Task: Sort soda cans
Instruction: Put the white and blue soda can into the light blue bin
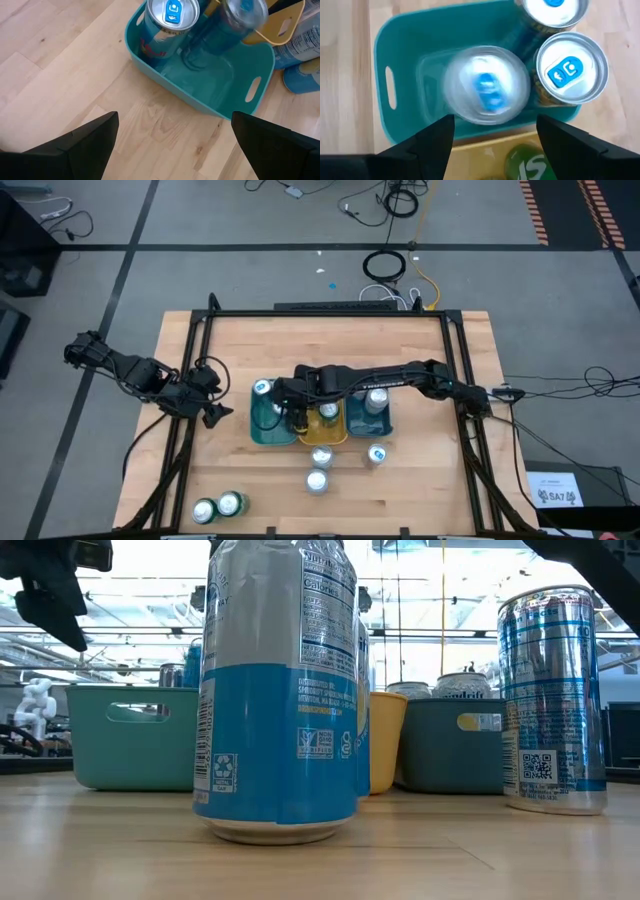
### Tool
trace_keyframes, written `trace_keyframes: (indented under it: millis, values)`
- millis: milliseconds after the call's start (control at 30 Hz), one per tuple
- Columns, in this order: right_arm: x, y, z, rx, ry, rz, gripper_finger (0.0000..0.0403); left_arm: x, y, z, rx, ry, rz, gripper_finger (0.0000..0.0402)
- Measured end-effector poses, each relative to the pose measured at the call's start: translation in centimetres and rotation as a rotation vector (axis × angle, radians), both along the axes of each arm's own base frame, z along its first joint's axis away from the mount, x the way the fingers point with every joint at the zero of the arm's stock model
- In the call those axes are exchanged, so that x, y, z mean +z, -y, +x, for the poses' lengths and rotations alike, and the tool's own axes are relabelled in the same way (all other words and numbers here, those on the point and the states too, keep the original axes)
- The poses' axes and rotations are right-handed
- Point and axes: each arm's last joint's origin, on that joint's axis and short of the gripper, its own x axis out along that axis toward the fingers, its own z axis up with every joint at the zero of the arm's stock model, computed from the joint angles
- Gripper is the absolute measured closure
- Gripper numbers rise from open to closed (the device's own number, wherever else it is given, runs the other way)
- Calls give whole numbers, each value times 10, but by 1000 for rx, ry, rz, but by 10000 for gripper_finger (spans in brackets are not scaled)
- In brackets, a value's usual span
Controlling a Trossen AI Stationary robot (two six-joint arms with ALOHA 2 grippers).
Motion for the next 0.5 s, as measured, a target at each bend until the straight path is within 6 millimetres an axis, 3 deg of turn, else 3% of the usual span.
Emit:
trace_keyframes:
  millis: [100, 233, 400, 500]
  values:
    - [11, 1, -6, 8, 2, -3, 129, 0, 0, 0, 2, 0, -1, 6]
    - [45, 3, -27, -10, 20, 6, 129, 0, 0, 0, 2, 0, -1, 6]
    - [89, 2, -75, -148, -49, 81, 129, 0, 0, 0, 2, -1, -1, 6]
    - [110, -13, -107, -276, -102, 121, 129, 0, 0, 0, 2, -1, -1, 6]
